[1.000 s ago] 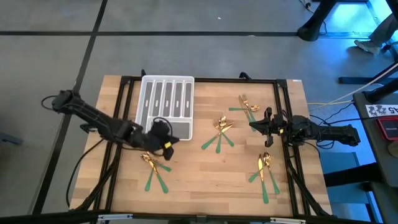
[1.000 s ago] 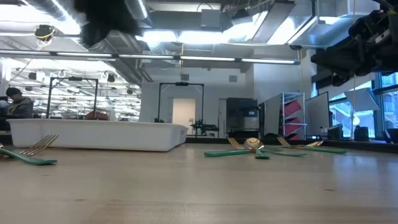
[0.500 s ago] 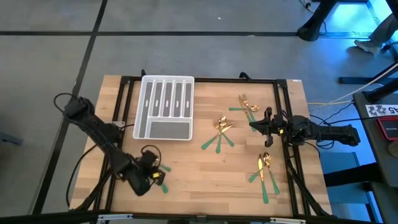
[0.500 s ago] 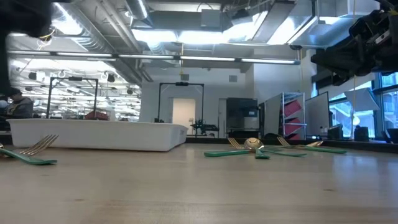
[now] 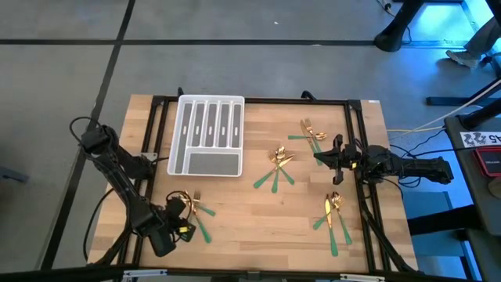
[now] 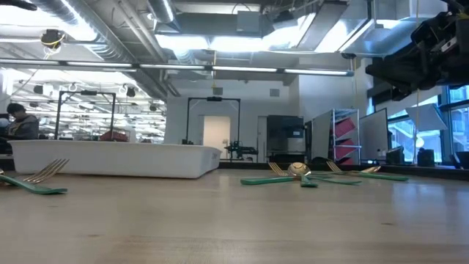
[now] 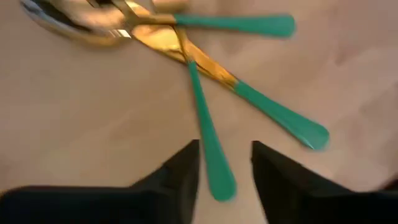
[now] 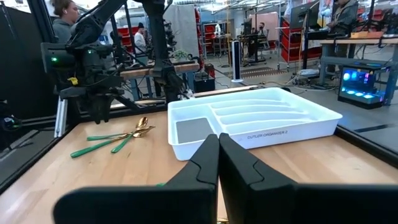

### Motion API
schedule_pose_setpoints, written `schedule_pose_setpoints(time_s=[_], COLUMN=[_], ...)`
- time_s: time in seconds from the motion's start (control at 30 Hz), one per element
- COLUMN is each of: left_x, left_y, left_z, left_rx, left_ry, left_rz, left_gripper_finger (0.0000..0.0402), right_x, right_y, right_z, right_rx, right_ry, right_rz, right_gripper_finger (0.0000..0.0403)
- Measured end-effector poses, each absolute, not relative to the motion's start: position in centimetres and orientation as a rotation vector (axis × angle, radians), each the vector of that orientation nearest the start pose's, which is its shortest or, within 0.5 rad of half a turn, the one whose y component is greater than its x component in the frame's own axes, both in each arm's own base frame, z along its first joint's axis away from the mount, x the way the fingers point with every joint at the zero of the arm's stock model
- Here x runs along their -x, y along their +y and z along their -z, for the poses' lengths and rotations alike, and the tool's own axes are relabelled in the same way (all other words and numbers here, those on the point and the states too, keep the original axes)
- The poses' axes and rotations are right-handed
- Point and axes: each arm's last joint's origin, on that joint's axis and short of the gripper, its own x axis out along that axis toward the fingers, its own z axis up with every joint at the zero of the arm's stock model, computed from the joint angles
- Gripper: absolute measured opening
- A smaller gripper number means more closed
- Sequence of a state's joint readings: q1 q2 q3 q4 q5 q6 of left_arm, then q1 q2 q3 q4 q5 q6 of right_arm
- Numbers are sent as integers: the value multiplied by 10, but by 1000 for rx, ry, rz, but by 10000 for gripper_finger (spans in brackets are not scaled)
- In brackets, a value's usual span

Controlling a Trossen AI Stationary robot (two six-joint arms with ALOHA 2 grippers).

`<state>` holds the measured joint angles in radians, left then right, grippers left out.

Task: Sort silverware
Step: Put the green fork into the white cutlery tray

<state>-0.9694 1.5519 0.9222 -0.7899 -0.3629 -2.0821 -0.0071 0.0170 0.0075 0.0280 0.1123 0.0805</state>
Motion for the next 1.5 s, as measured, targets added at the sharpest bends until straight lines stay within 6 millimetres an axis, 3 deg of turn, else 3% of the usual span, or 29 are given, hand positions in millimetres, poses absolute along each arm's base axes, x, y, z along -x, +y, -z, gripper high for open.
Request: schedule_pose_setpoints(time_s=[0.17,0.3,0.6,1.17,1.33,1.5], left_x=[-158,-169,-195,-196,-195,-195], left_y=[-201,-200,-194,-192,-191,-192], left_z=[-167,-159,-140,-139,-139,-139], left_rx=[825,781,788,853,898,902], left_ry=[1009,1024,1108,1145,1126,1126], left_rz=[-842,-819,-826,-884,-926,-926], left_gripper_finger=[225,239,191,41,36,87], right_x=[-98,-98,-98,-98,-98,-98], right_y=[-4,-4,-4,-4,-4,-4], right_z=[-168,-167,-167,-168,-167,-167], right_rx=[-74,-74,-74,-74,-74,-74], right_ry=[-23,-23,-23,-23,-23,-23], right_rz=[119,119,119,119,118,118], right_gripper_finger=[10,10,10,10,10,10])
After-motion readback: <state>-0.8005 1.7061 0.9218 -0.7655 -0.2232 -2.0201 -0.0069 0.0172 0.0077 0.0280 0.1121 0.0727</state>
